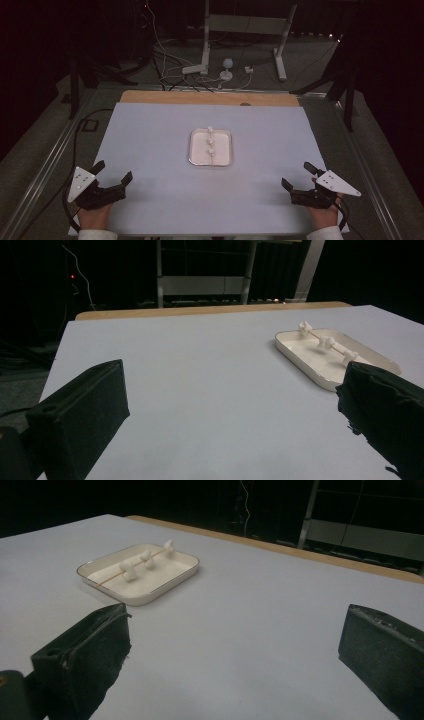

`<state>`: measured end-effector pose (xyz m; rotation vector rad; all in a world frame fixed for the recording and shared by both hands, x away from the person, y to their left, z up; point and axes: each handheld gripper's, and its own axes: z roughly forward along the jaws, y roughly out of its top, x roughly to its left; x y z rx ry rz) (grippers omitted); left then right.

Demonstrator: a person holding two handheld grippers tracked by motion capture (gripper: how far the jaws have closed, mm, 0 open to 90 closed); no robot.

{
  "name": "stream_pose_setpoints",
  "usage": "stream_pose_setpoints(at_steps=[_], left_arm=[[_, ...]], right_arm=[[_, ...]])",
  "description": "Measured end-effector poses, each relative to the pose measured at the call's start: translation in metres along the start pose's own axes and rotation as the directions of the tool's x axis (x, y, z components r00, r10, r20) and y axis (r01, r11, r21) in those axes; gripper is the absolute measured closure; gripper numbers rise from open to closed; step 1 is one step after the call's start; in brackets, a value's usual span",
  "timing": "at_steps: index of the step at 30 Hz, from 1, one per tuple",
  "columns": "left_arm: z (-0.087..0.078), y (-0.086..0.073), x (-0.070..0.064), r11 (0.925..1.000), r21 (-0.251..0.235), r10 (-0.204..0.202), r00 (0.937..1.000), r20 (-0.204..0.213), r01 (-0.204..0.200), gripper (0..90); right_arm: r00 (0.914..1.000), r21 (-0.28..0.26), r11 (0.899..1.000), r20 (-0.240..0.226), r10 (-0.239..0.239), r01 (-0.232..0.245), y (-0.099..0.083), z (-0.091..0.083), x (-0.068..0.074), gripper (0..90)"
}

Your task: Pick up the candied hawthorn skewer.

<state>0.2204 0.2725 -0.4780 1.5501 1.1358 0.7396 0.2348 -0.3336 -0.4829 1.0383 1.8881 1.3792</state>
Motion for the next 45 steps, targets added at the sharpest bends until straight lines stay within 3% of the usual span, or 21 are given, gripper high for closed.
stream_pose_setpoints(at_steps=[7,10,14,20,24,29,36,45], left_arm=[[-0.001,-0.001,-0.002,1.0,0.008,-0.005,1.0,-0.004,0.005,0.6],[0.001,-0.001,-0.004,0.9995,0.029,0.015,0.9999,0.009,-0.015,0.6],[0.002,0.002,-0.005,0.9993,0.036,0.005,0.9997,0.024,-0.006,0.6],[0.007,0.019,-0.012,0.9997,0.023,0.007,0.9972,0.075,-0.009,0.6],[0.012,0.028,-0.015,0.9992,0.037,0.013,0.9965,0.083,-0.016,1.7],[0.023,0.04,-0.017,0.9989,0.046,0.003,0.9956,0.094,-0.007,1.6],[0.042,0.057,-0.026,0.9968,0.076,0.017,0.9933,0.114,-0.026,1.6],[0.067,0.063,-0.039,0.9929,0.106,0.038,0.9885,0.146,-0.054,1.6]], right_arm=[[1.0,-0.005,1.0,-0.008,-0.002,0.002,0.001,0.001,0.003,0.2],[0.9999,-0.005,1.0,-0.006,-0.009,0.009,0.002,0.002,0.004,0.3],[0.9999,-0.005,1.0,-0.006,-0.014,0.014,0.002,0.002,0.004,0.3],[0.9999,-0.009,1.0,-0.003,-0.012,0.012,0.002,0.003,0.005,0.3],[0.9999,-0.007,1.0,0.0,-0.014,0.014,0.002,0.003,0.006,0.3],[0.9997,-0.002,1.0,0.002,-0.023,0.023,0.002,0.004,0.008,0.3],[0.9996,0.002,1.0,0.001,-0.028,0.028,0.002,0.005,0.009,0.3],[0.9996,0.004,1.0,0.006,-0.026,0.026,0.002,0.005,0.008,0.3]])
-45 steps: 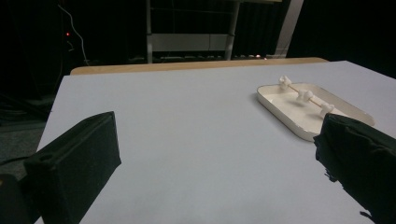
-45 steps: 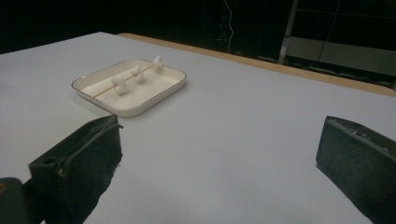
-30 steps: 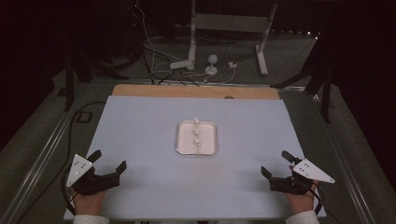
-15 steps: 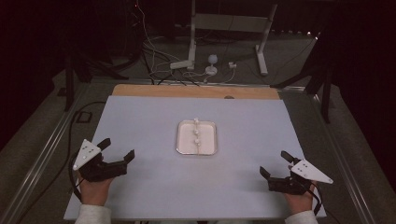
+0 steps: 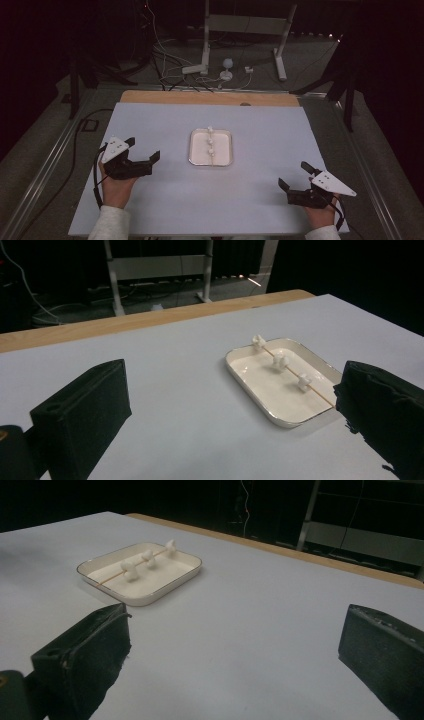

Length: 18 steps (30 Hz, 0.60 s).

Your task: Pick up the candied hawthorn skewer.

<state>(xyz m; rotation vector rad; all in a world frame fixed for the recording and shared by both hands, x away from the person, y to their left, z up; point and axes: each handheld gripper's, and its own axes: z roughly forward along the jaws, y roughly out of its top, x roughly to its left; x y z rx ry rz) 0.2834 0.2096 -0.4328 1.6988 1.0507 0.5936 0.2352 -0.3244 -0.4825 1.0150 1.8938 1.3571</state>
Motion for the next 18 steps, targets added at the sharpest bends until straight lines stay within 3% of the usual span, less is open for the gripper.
stream_pose_setpoints(at_steps=[18], left_arm=[[0.032,0.005,-0.013,0.9995,0.032,0.005,0.9996,0.027,-0.005,0.8]], right_arm=[[1.0,0.004,1.0,-0.004,0.002,-0.002,0.0,0.001,0.0,0.3]])
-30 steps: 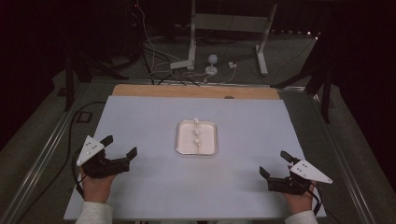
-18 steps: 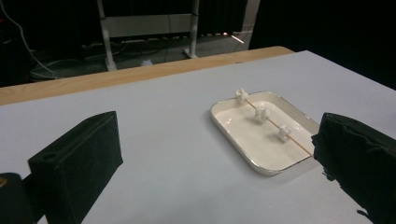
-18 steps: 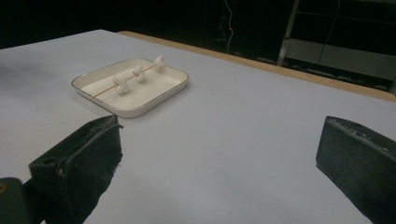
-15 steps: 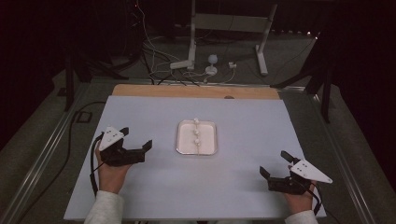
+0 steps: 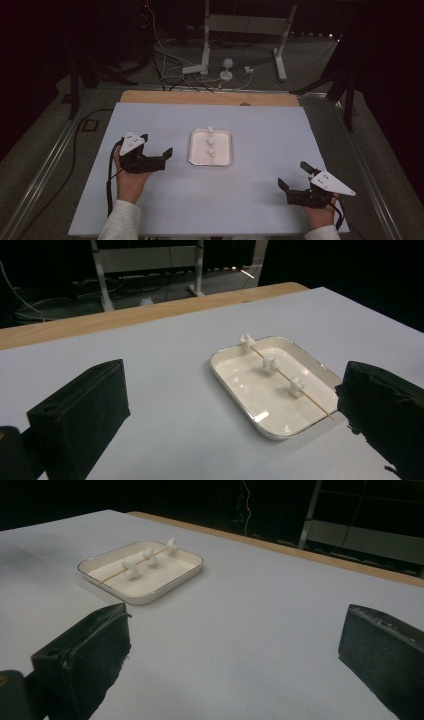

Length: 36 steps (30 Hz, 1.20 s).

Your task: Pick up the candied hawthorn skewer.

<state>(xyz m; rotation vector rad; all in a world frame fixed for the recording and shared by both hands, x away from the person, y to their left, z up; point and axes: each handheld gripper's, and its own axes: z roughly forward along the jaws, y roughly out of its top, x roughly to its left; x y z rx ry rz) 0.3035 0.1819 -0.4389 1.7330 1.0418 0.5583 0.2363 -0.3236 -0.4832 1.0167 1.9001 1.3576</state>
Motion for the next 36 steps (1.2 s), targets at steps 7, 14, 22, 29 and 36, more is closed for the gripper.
stream_pose_setpoints(at_steps=[7,14,22,29,36], left_arm=[[0.012,0.003,-0.007,0.9999,0.013,0.006,0.9998,0.018,-0.006,0.8],[0.025,0.004,-0.015,0.9995,0.027,0.014,0.9993,0.035,-0.015,0.9],[0.041,0.003,-0.023,0.9989,0.044,0.015,0.9986,0.05,-0.017,0.9],[0.054,0.001,-0.029,0.998,0.061,0.013,0.9982,0.059,-0.017,0.9],[0.066,0.0,-0.035,0.997,0.076,0.01,0.9978,0.065,-0.015,0.9]], right_arm=[[1.0,0.0,1.0,-0.001,0.0,0.0,0.0,0.0,0.0,0.3],[1.0,-0.001,1.0,-0.001,0.002,-0.002,0.0,0.0,0.0,0.3],[1.0,0.004,1.0,-0.003,0.001,-0.001,0.0,0.001,0.0,0.3],[1.0,0.005,1.0,-0.003,0.003,-0.003,0.0,0.001,0.0,0.3],[1.0,0.006,1.0,-0.005,0.003,-0.003,0.0,0.001,0.0,0.3]])
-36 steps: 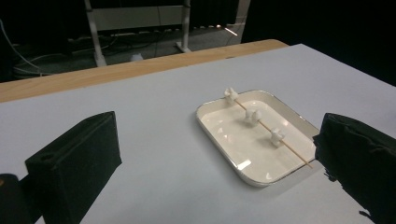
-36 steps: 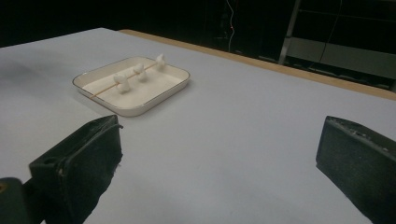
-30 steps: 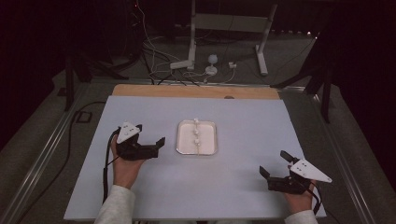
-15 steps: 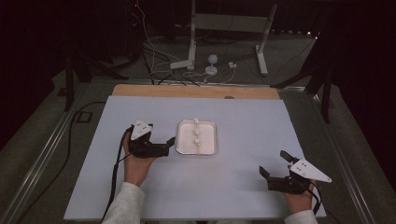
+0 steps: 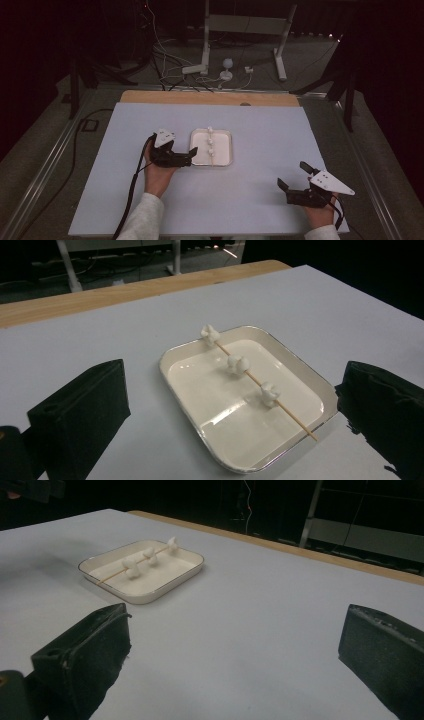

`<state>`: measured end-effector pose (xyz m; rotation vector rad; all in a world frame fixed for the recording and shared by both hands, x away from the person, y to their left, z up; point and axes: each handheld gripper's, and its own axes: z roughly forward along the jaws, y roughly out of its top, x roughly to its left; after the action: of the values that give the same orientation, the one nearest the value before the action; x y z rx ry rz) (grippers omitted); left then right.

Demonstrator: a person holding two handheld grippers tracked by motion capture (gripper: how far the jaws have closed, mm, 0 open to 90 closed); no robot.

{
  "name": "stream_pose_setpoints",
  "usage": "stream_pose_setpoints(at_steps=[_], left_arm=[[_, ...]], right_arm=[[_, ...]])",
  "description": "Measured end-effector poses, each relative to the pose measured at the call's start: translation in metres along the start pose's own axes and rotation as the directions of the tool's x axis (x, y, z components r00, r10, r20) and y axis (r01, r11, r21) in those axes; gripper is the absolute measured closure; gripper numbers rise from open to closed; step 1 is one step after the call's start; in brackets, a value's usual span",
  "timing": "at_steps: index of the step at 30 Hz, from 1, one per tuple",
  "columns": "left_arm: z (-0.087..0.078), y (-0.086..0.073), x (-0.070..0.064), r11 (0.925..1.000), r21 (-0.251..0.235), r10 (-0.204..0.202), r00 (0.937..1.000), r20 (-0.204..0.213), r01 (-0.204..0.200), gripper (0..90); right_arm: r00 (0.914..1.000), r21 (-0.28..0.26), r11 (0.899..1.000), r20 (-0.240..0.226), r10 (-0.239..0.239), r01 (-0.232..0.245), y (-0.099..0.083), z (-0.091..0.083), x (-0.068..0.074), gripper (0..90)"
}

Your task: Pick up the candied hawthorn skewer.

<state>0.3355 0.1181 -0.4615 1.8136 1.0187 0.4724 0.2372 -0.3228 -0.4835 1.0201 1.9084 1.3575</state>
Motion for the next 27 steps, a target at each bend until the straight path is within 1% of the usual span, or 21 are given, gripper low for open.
stream_pose_setpoints(at_steps=[3,8,11,14,15,16,20,23,25,27], left_arm=[[0.008,0.0,-0.004,1.0,0.009,-0.001,1.0,0.006,0.001,0.9],[0.016,0.001,-0.009,0.9998,0.018,-0.001,0.9999,0.014,0.001,0.9],[0.022,0.0,-0.012,0.9995,0.033,0.001,0.9999,0.016,-0.002,0.9],[0.029,-0.001,-0.016,0.9991,0.041,-0.005,0.9997,0.025,0.004,0.9],[0.032,-0.002,-0.019,0.9987,0.052,-0.003,0.9996,0.029,0.001,0.9],[0.032,-0.002,-0.019,0.9987,0.052,-0.003,0.9996,0.029,0.001,0.9],[0.042,-0.005,-0.023,0.9969,0.079,-0.002,0.9996,0.029,0.0,0.9],[0.05,-0.007,-0.027,0.9939,0.11,-0.014,0.9993,0.035,0.01,1.0],[0.055,-0.009,-0.029,0.9917,0.128,-0.018,0.9991,0.039,0.013,1.5],[0.061,-0.011,-0.032,0.9873,0.157,-0.033,0.9984,0.045,0.026,2.7]], right_arm=[[1.0,0.0,1.0,0.0,-0.002,0.002,0.0,0.0,0.0,0.3],[1.0,0.002,1.0,0.0,0.001,-0.001,0.0,0.0,0.0,0.3],[1.0,0.003,1.0,-0.002,0.001,-0.001,0.0,0.0,0.0,0.3],[1.0,0.004,1.0,-0.003,-0.001,0.001,0.0,0.001,0.0,0.3],[1.0,0.004,1.0,-0.003,0.0,0.0,0.0,0.001,0.0,0.3],[1.0,0.003,1.0,-0.003,0.0,0.0,0.0,0.001,0.0,0.3],[1.0,0.005,1.0,-0.002,0.002,-0.002,0.0,0.0,0.0,0.3],[1.0,0.005,1.0,-0.001,0.003,-0.003,0.0,0.0,0.0,0.3],[1.0,0.006,1.0,-0.002,0.001,-0.001,0.0,0.0,0.0,0.3],[1.0,0.007,1.0,-0.002,0.002,-0.002,0.0,0.001,0.0,0.3]])
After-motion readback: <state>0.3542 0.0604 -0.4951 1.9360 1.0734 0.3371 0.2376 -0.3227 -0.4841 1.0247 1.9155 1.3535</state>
